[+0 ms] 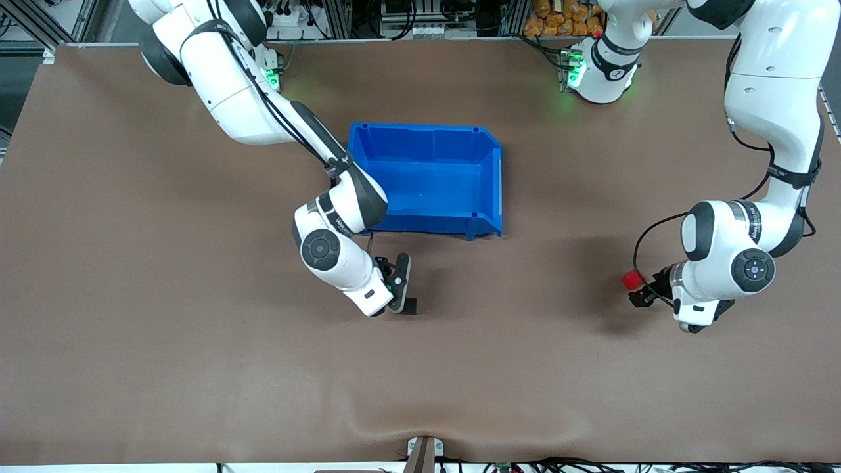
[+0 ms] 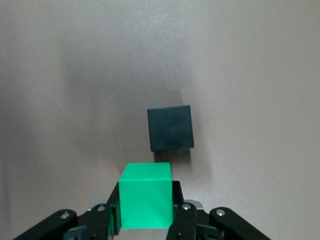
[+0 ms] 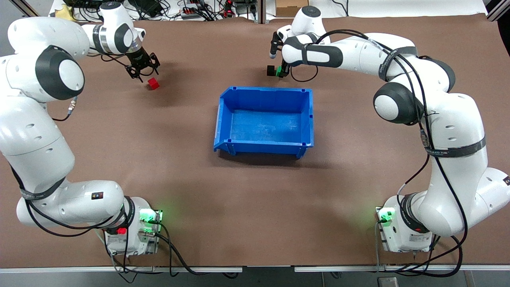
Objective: Attach green and red cubes to black cube
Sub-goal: 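Carry the green cube with the right gripper toward the black cube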
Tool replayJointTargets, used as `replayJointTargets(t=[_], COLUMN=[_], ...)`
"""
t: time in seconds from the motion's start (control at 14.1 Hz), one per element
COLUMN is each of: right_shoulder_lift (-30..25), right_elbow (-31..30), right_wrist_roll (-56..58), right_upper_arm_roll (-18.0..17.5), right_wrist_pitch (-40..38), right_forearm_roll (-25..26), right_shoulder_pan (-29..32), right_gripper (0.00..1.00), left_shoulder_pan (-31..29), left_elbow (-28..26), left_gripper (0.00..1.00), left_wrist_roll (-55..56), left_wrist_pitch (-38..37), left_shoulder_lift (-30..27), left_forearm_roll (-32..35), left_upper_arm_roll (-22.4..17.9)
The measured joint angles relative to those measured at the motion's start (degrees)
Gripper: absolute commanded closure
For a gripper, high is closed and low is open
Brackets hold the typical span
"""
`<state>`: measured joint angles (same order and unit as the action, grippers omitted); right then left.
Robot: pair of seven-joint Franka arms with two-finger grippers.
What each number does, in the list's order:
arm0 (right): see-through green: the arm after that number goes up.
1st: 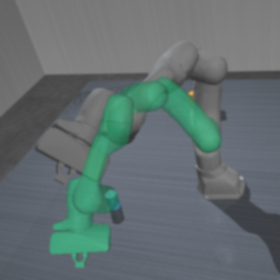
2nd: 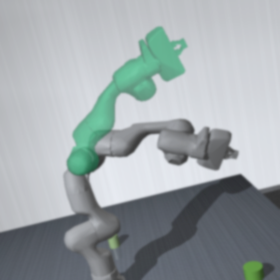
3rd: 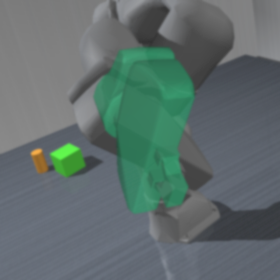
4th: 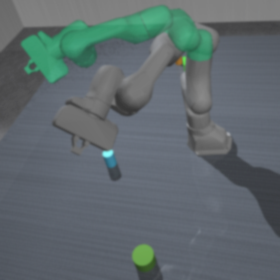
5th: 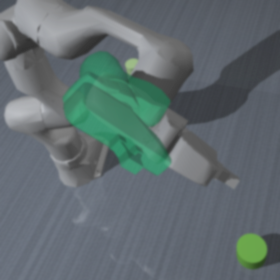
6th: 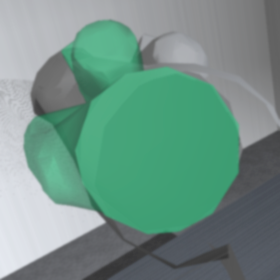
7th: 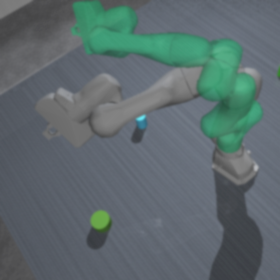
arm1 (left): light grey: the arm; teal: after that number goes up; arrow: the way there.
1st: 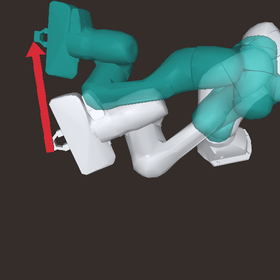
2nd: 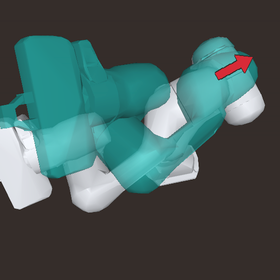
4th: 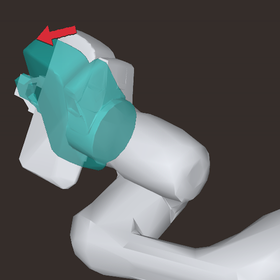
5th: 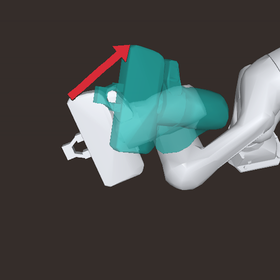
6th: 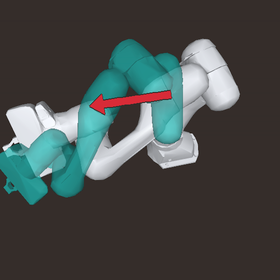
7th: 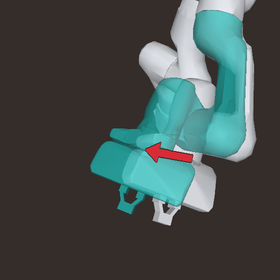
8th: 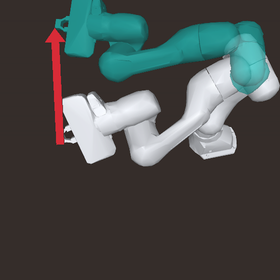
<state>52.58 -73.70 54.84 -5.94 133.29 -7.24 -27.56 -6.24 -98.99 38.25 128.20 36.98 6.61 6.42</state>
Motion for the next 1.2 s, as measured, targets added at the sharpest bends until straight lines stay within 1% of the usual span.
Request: replayJointTargets(t=[0.14, 0.42, 0.5, 0.64, 0.78, 0.85, 0.92, 0.99, 1.13, 1.2], right_shoulder_lift=[0.0, 0.0, 0.1, 0.5, 1.2, 1.6, 2.0, 2.3, 2.8, 3.0], right_elbow=[0.3, 1.6, 2.0, 2.8, 3.5, 3.9, 4.2, 4.3, 4.4, 4.5], right_wrist_roll=[-0.1, -0.2, -0.2, -0.2, -0.2, -0.2, -0.2, -0.2, -0.2, -0.2], right_upper_arm_roll=[1.5, 7.1, 8.0, 8.5, 8.7, 8.9, 9.1, 9.2, 9.3, 9.3], right_wrist_pitch=[0.0, 0.0, -0.1, -0.2, -0.3, -0.3, -0.3, -0.3, -0.3, -0.3], right_forearm_roll=[1.7, 2.3, 3.2, 5.0, 5.3, 5.4, 5.4, 5.6, 5.8, 5.9], right_shoulder_pan=[-1.6, -6.6, -7.5, -8.2, -8.3, -8.3, -8.3, -8.3, -8.3, -8.3], right_gripper=[1.00, 1.00, 1.00, 1.00, 1.00, 1.00, 1.00, 1.00, 1.00, 1.00], left_shoulder_pan=[0.1, 0.2, 0.2, 0.2, 0.2, 0.2, 0.3, 0.3, 0.7, 1.0], left_elbow=[0.0, -0.1, -0.1, -0.1, -0.1, -0.1, -0.1, 0.0, 0.1, 0.2], left_gripper=[0.26, 0.46, 0.50, 0.54, 0.58, 0.62, 0.73, 0.79, 0.80, 0.87], left_wrist_roll=[0.1, 0.1, 0.1, 0.1, 0.1, 0.1, 0.1, 0.1, 0.1, 0.1], left_wrist_pitch=[0.0, 0.0, 0.0, 0.0, 0.0, 0.0, 0.0, 0.0, 0.0, 0.0], left_shoulder_lift=[0.2, 0.5, 0.5, 0.7, 0.7, 0.7, 0.8, 0.8, 0.8, 0.8], left_forearm_roll=[0.0, 0.0, 0.0, 0.0, 0.0, 0.0, 0.0, 0.0, 0.2, 0.2], left_upper_arm_roll=[0.0, 0.0, 0.1, 0.1, 0.1, 0.1, 0.1, 0.2, 0.2, 0.3])
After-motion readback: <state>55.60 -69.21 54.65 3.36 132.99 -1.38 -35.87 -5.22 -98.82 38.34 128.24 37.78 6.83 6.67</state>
